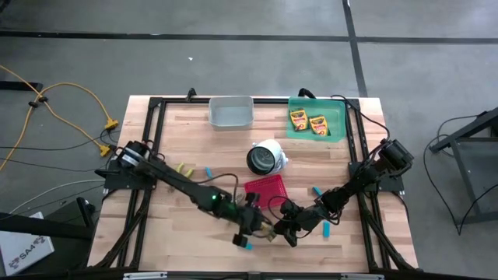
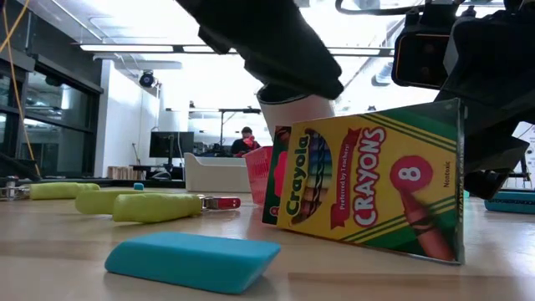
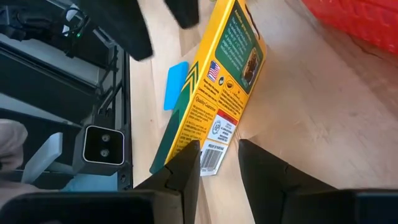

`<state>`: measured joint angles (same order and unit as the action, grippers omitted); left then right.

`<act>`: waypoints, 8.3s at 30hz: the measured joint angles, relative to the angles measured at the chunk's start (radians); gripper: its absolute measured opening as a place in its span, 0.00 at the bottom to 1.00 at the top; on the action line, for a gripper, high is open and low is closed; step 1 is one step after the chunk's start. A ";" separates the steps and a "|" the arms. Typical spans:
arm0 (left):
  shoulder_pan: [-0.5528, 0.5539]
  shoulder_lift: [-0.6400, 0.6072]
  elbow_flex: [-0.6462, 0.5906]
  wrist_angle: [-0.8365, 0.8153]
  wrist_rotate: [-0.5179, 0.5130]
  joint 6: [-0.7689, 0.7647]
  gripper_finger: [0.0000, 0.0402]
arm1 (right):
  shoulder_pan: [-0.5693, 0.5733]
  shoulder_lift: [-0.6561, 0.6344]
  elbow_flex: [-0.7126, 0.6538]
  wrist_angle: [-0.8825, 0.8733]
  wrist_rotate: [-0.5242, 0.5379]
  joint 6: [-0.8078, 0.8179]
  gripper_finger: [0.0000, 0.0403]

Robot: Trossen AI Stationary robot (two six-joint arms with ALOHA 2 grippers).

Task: Pick & Place School Supplies
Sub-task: Put the yellow crayon box into the green bin

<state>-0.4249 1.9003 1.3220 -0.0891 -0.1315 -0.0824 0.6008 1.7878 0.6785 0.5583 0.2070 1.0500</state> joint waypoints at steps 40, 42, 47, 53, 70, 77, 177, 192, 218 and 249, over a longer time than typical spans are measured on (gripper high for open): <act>0.080 0.057 -0.001 -0.064 0.192 0.007 0.36 | 0.000 0.000 0.000 0.036 -0.001 -0.008 0.26; 0.078 0.065 0.000 -0.052 0.192 0.007 0.36 | 0.000 0.000 0.000 0.035 -0.001 -0.008 0.26; 0.063 0.066 0.000 -0.046 0.181 0.027 0.26 | 0.000 0.000 0.000 0.029 -0.005 -0.008 0.26; 0.049 0.066 0.000 -0.035 0.186 0.030 0.09 | 0.007 0.000 0.000 0.017 0.008 -0.059 0.26; -0.011 0.014 0.000 -0.015 0.115 0.030 0.07 | 0.021 -0.172 -0.001 -0.302 0.030 -0.170 0.24; -0.004 0.003 0.000 -0.022 0.061 0.041 0.07 | 0.079 -0.329 0.000 -0.316 0.029 -0.302 0.16; 0.034 -0.083 0.001 0.004 -0.097 -0.135 0.11 | -0.066 -0.362 0.000 -0.342 0.003 -0.531 0.05; 0.030 -0.083 0.002 0.023 -0.007 -0.087 0.25 | 0.039 -0.362 0.000 -0.335 0.074 -0.461 0.05; 0.022 -0.123 0.002 0.035 0.002 -0.064 0.29 | 0.258 -0.568 0.000 -0.674 0.512 -0.205 0.05; -0.011 -0.124 0.002 -0.040 0.003 -0.045 0.29 | -0.389 -0.732 0.000 -0.979 0.885 -0.340 0.05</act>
<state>-0.4355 1.7760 1.3235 -0.1291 -0.1284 -0.1272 0.2119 1.0557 0.6788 -0.4208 1.0919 0.7096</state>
